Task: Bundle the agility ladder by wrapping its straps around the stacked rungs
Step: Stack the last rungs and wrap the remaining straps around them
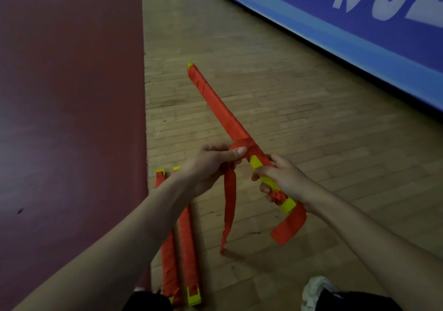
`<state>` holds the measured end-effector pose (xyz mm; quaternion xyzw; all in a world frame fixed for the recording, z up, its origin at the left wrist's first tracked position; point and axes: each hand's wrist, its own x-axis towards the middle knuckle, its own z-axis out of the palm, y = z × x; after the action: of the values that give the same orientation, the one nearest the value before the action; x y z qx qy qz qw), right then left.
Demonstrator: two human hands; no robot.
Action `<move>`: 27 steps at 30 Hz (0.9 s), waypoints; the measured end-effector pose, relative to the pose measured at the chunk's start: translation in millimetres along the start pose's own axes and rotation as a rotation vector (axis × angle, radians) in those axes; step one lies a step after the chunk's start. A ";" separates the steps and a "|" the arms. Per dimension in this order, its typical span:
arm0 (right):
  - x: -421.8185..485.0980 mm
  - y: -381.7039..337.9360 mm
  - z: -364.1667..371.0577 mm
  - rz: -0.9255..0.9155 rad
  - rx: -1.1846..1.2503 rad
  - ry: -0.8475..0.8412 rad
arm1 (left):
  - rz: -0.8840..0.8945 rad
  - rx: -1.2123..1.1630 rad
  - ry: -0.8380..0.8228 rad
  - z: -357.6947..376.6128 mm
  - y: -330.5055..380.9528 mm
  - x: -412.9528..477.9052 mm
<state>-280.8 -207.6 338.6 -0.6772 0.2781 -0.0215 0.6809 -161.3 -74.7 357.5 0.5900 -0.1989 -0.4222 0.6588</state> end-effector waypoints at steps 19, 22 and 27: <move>-11.8 -19.3 -1.3 -0.093 0.391 -0.220 | -0.231 -0.129 0.025 0.9 -10.4 3.1; -15.7 -21.4 -3.6 -0.122 0.428 -0.294 | -0.227 -0.202 -0.028 0.3 -13.5 2.9; -25.2 -31.4 -11.2 -0.115 0.346 -0.340 | 0.008 -0.372 -0.268 -1.4 -12.1 4.4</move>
<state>-295.7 -210.1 377.5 -0.5593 0.1129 0.0068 0.8212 -161.7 -76.6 344.7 0.3963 -0.2055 -0.5237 0.7256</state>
